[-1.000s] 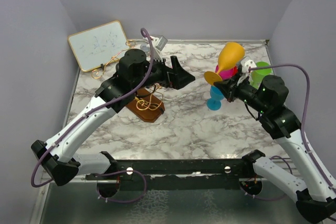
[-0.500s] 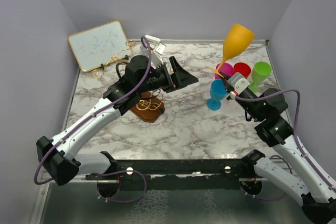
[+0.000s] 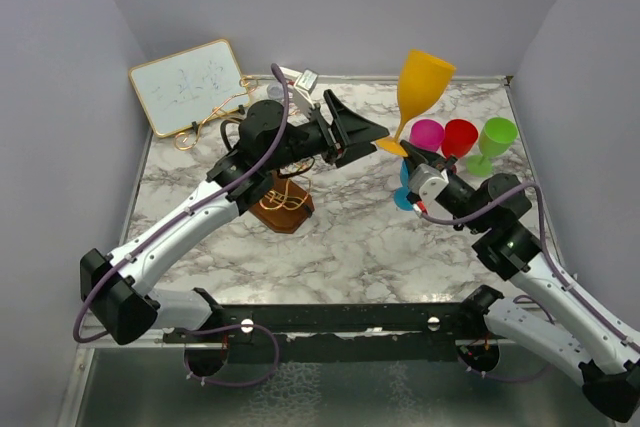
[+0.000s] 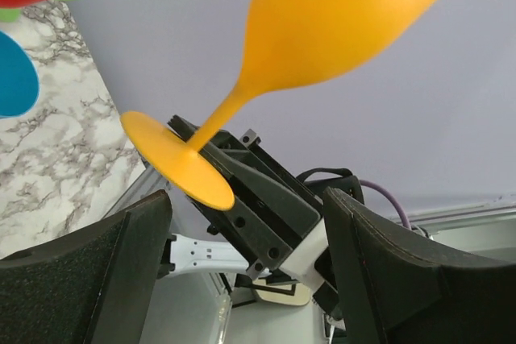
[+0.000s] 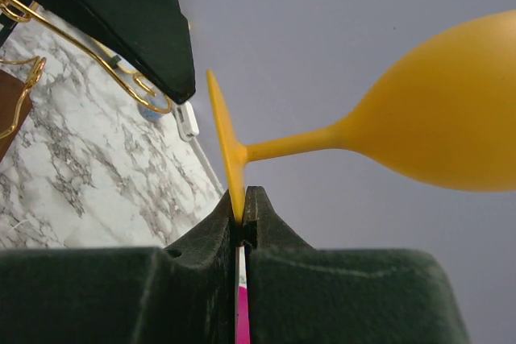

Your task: Take the wine glass off the wine glass rack

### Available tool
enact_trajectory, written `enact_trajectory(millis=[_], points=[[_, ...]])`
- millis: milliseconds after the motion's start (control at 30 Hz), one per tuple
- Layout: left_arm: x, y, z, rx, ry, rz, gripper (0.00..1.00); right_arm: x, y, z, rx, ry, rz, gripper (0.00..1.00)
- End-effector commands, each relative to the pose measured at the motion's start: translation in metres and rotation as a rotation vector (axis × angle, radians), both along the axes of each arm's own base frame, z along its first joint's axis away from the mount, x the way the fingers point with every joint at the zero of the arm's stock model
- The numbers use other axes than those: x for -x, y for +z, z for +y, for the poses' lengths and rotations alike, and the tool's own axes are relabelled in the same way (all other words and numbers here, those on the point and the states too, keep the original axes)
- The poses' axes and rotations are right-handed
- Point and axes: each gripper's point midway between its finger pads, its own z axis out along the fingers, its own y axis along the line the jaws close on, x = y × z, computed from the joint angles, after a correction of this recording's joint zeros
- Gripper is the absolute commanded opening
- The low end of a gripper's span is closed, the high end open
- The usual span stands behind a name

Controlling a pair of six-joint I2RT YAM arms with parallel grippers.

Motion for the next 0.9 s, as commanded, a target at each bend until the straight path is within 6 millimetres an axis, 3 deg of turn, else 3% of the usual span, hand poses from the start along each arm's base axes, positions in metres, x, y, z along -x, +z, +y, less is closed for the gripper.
enact_trajectory(millis=[0, 200, 500, 767, 867], points=[[0.005, 0.013, -0.009, 0.062, -0.062, 0.021, 0.77, 0.01, 0.028, 0.006, 0.002, 0.044, -0.143, 0.01], [0.004, 0.007, -0.015, 0.076, -0.091, 0.033, 0.66, 0.008, 0.03, 0.012, 0.022, 0.051, -0.166, 0.02], [0.008, 0.012, -0.02, 0.122, -0.139, -0.004, 0.3, 0.016, 0.027, 0.014, 0.015, 0.08, -0.16, 0.02], [0.007, 0.005, -0.025, 0.102, -0.167, -0.004, 0.21, 0.02, 0.024, 0.014, 0.027, 0.088, -0.166, 0.02], [0.009, 0.003, -0.026, 0.096, -0.183, -0.009, 0.06, 0.02, 0.024, 0.013, 0.017, 0.088, -0.157, 0.05]])
